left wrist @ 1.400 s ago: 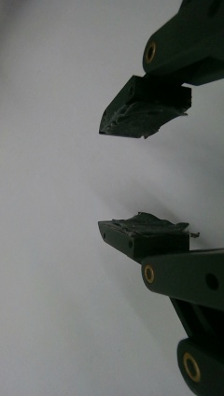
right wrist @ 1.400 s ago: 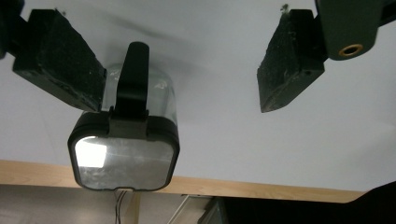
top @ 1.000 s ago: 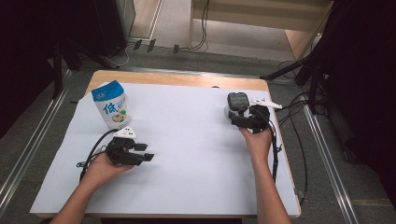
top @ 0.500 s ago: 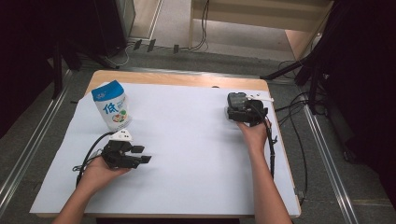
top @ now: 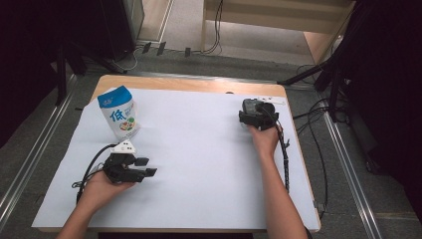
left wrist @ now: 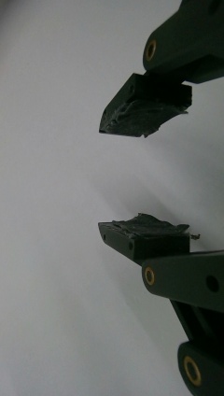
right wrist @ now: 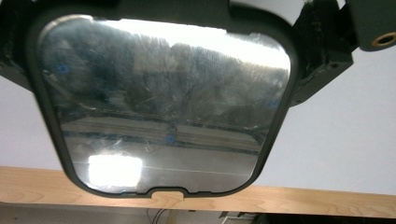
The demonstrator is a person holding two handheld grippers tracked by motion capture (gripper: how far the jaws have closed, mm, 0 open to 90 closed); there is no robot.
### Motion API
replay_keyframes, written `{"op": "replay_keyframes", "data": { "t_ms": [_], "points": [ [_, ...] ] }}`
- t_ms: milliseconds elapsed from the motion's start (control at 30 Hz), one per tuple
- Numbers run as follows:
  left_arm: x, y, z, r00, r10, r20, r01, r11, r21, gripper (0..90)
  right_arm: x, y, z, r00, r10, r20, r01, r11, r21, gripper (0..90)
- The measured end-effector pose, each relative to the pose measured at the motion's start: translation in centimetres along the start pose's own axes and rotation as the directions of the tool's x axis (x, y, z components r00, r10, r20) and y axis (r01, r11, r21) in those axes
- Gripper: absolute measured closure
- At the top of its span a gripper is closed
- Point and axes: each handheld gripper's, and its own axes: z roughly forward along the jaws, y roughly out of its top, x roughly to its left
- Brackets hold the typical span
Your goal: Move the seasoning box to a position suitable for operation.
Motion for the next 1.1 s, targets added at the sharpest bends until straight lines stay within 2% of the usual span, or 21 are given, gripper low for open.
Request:
{"op": "replay_keyframes", "data": {
  "t_ms": [100,500,600,700,833,933,1100],
  "points": [
    [0.1,-0.2,-0.1,0.9999,-0.012,0.0,0.012,0.9999,-0.003,46.5,0.0,-0.2,0.4,0.9998,-0.008,0.019,0.009,1.0,-0.01,11.4],
    [0.0,-0.1,0.0,1.0,-0.007,-0.005,0.007,0.9999,0.01,46.2,-0.2,-0.4,0.1,0.999,-0.031,0.033,0.032,0.999,-0.04,15.2],
    [0.1,-0.1,0.1,0.9999,-0.011,0.0,0.011,0.9999,0.008,46.0,-0.4,-0.5,-0.1,0.9995,-0.015,0.027,0.017,0.999,-0.044,15.7],
    [0.2,0.1,0.1,1.0,-0.009,0.001,0.009,0.9999,0.012,45.0,-0.3,-0.5,-0.2,0.9995,-0.021,0.024,0.022,0.999,-0.042,15.8],
    [0.7,0.7,0.3,0.9987,-0.037,0.036,0.037,0.9993,0.006,44.3,0.0,-0.6,-1.2,0.9994,-0.035,0.007,0.035,0.998,-0.043,16.0],
    [1.0,1.0,0.6,0.9982,-0.046,0.038,0.046,0.9989,0.014,43.7,0.2,-0.9,-2.2,0.9992,-0.038,-0.011,0.037,0.998,-0.042,16.1],
    [1.1,1.6,0.8,0.9992,-0.021,0.033,0.021,0.9997,0.009,43.8,0.4,-1.2,-3.8,0.9986,-0.039,-0.035,0.037,0.998,-0.047,16.1]
  ]
}}
